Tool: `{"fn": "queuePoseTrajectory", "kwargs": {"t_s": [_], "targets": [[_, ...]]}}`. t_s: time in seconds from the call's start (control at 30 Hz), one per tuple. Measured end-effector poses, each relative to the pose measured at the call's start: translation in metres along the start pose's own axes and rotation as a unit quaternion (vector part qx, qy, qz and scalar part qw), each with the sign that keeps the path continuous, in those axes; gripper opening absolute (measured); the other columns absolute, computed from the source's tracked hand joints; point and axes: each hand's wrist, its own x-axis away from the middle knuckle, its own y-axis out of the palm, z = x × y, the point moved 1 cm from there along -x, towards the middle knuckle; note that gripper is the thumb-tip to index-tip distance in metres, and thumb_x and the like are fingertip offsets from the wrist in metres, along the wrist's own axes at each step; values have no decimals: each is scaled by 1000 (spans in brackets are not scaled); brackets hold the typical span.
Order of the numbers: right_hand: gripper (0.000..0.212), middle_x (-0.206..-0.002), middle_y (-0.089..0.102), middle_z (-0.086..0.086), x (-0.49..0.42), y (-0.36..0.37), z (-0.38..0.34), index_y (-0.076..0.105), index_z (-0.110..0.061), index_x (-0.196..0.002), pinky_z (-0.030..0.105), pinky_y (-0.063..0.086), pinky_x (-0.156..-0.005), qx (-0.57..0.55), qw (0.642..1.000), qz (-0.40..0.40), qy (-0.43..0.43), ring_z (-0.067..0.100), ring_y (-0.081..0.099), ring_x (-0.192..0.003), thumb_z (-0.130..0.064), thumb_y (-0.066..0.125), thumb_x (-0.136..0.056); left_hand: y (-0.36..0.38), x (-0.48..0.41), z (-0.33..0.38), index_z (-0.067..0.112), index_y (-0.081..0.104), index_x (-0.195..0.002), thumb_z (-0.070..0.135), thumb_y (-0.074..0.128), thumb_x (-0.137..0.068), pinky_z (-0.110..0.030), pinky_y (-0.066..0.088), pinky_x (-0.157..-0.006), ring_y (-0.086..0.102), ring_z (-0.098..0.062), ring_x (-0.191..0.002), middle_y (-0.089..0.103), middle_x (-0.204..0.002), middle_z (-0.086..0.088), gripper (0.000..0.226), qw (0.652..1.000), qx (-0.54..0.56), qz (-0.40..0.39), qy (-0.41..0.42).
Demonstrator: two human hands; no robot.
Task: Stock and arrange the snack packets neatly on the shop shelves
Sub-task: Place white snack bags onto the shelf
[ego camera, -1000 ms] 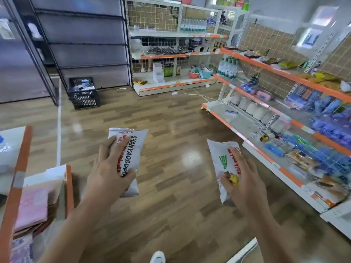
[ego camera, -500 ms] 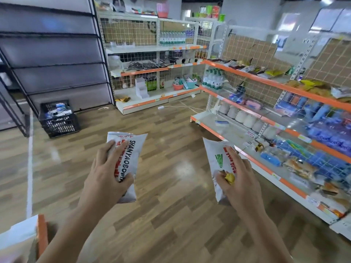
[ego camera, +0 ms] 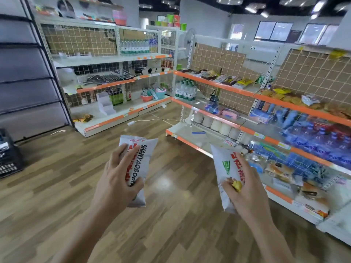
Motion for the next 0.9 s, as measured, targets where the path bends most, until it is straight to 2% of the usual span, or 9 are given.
{"fn": "queuePoseTrajectory", "kwargs": {"t_s": [0.1,0.23,0.43,0.57,0.7,0.9], "targets": [[78,-124,42,-5,-34,19,-8,24,-38,-141,35,52,-79,1,1000,15,18,9,48,-104,-31,70,-79,13,-53,-13,40,37,-138,13,75,-71,-30,38,-78,38,-16,-125,28,-145,11,82,999,7,-26,41],[78,-127,44,-3,-79,42,-11,24,-38,-141,39,53,-80,7,999,25,33,12,50,-106,-27,71,-79,38,-111,-29,47,32,-137,17,73,-73,-31,40,-78,37,-13,-124,26,-145,14,82,997,28,-49,43],[77,-125,42,-2,-152,75,-3,24,-36,-142,25,46,-71,14,998,38,44,8,46,-101,-26,69,-80,87,-189,-51,48,31,-136,17,73,-73,-33,43,-79,37,-13,-125,25,-145,15,82,995,36,-77,55],[76,-127,42,-2,-217,98,14,25,-35,-142,21,43,-69,11,998,53,40,6,45,-102,-25,69,-81,124,-255,-58,46,32,-138,18,73,-72,-36,46,-84,36,-14,-128,25,-146,14,83,994,31,-82,63],[75,-127,45,0,-283,109,32,26,-32,-142,10,37,-60,27,996,63,54,6,45,-100,-27,69,-81,157,-318,-58,48,30,-138,19,73,-73,-35,45,-88,35,-13,-128,24,-146,15,83,993,26,-89,70],[75,-123,45,-1,-367,130,49,25,-30,-143,7,33,-56,52,995,67,52,1,38,-97,-27,68,-81,200,-400,-67,45,32,-140,19,73,-73,-36,46,-82,37,-14,-123,24,-145,15,82,993,26,-91,72]]}}
